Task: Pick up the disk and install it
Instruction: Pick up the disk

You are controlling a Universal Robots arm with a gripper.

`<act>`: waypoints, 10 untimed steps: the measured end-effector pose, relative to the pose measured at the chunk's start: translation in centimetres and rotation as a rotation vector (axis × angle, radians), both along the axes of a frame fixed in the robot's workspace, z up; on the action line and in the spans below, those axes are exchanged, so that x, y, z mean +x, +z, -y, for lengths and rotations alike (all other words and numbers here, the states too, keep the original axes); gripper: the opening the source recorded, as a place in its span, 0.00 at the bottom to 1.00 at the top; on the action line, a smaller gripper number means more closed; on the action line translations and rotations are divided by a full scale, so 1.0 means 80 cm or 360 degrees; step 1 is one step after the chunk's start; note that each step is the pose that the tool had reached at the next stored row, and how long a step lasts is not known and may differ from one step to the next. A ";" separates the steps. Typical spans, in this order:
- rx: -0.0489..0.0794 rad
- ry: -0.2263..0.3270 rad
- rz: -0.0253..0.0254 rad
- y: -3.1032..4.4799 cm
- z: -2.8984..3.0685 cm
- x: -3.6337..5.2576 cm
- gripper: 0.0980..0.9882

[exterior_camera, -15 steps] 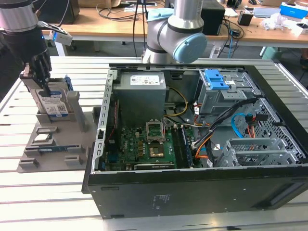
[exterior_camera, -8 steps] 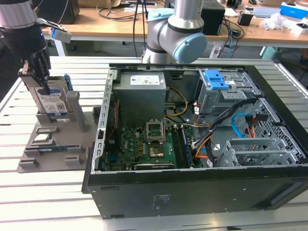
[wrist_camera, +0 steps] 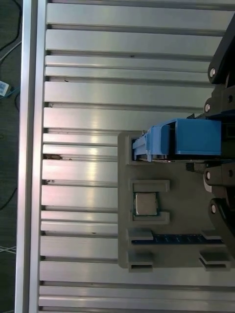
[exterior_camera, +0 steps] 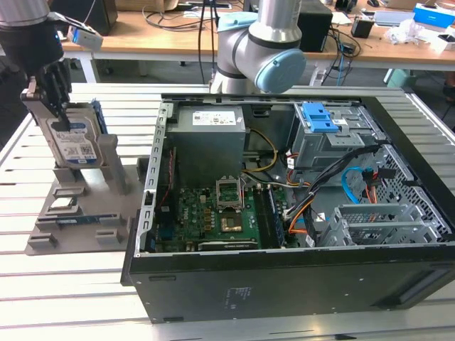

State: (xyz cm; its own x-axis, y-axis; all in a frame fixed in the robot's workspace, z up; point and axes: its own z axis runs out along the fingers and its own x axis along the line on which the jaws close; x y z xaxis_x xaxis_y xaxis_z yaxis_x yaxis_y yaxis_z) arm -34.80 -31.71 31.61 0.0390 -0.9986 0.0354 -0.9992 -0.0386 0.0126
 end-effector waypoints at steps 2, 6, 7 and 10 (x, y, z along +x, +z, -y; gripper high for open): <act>0.0000 0.0000 0.00000 0.0056 -0.0003 0.000 0.30; -0.0001 0.0000 0.00000 0.0157 -0.0008 0.000 0.30; -0.0001 0.0000 -0.00001 0.0177 -0.0009 0.000 0.30; -0.0001 0.0000 0.00000 0.0307 -0.0017 0.000 0.30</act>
